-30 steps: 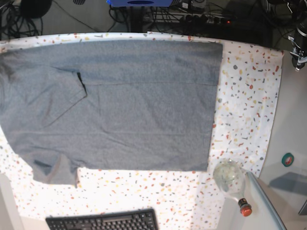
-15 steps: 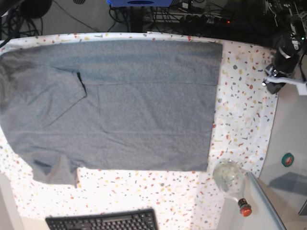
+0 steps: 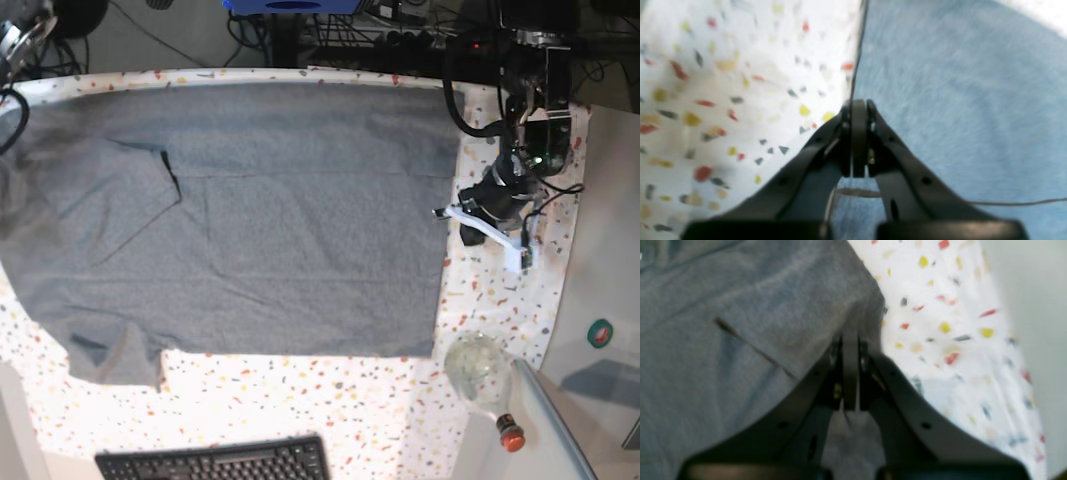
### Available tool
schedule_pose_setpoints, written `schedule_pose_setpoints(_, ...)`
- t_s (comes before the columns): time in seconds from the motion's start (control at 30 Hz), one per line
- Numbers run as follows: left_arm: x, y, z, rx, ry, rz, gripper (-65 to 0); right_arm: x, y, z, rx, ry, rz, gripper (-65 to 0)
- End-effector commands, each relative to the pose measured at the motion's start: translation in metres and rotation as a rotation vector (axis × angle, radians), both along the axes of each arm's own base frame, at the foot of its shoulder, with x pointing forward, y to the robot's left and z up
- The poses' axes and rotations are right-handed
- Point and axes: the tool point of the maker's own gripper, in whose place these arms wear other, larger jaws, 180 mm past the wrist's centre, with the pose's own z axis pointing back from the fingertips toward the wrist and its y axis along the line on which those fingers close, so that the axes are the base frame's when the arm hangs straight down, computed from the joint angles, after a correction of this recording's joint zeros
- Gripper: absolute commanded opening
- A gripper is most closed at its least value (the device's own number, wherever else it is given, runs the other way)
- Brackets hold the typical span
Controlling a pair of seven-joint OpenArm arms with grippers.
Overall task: Layout the t-shirt on the table in an organized manner, then fold the t-shirt properly
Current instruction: 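Move both grippers down to the t-shirt's side edges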
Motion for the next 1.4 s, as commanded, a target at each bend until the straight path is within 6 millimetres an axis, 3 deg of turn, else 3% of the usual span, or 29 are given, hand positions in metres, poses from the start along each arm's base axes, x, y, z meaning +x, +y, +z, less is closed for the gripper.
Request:
schedule_pose_setpoints(0.0,0.011,-0.002,0.005,-0.004,-0.028,-0.001,-65.0,0.024,-0.022,0.030,-0.031,-0.109,-0.027,-65.0)
schedule_pose_setpoints(0.07,0.013,-0.001,-0.006,0.004,0.000,0.003,-65.0,0.042,-0.033,0.031,0.013,-0.172,-0.073,-65.0)
schedule_pose_setpoints(0.2,0.016,0.002,-0.004,0.036,-0.006,0.000,-65.0,0.063,-0.047,0.019,0.041,-0.192,-0.125,-36.0)
schedule_pose_setpoints(0.27,0.015,0.002,0.004,0.050,-0.027,-0.011,-65.0,0.066,-0.046,0.010,0.032,-0.185,-0.122,-31.4)
schedule_pose_setpoints(0.43,-0.008,0.012,0.011,0.099,-0.022,-0.042,-65.0,0.063,-0.028,-0.022,0.020,-0.159,-0.129,-32.0)
schedule_pose_setpoints(0.57,-0.025,0.022,0.011,0.142,0.000,-0.068,-65.0,0.052,-0.037,-0.037,-0.057,-0.131,-0.250,-31.8)
schedule_pose_setpoints(0.77,-0.040,0.090,0.024,0.196,-0.007,0.104,-65.0,0.049,-0.039,-0.039,-0.067,-0.123,-0.264,-31.8)
schedule_pose_setpoints(0.87,-0.050,0.118,0.033,0.212,-0.020,0.194,-65.0,0.043,-0.031,-0.051,-0.063,-0.096,-0.273,-31.7)
schedule_pose_setpoints(1.13,-0.056,0.137,0.039,0.230,-0.023,0.242,-65.0,0.040,-0.005,-0.069,-0.017,-0.069,-0.261,-32.9)
schedule_pose_setpoints(1.2,-0.056,0.137,0.040,0.231,-0.026,0.241,-65.0,0.041,-0.006,-0.069,-0.014,-0.074,-0.268,-41.0)
schedule_pose_setpoints(1.3,-0.056,0.136,0.039,0.232,-0.024,0.236,-65.0,0.042,-0.007,-0.067,-0.019,-0.084,-0.270,-65.0)
schedule_pose_setpoints(1.37,-0.055,0.135,0.038,0.231,-0.023,0.232,-65.0,0.045,-0.010,-0.062,-0.026,-0.100,-0.269,-65.0)
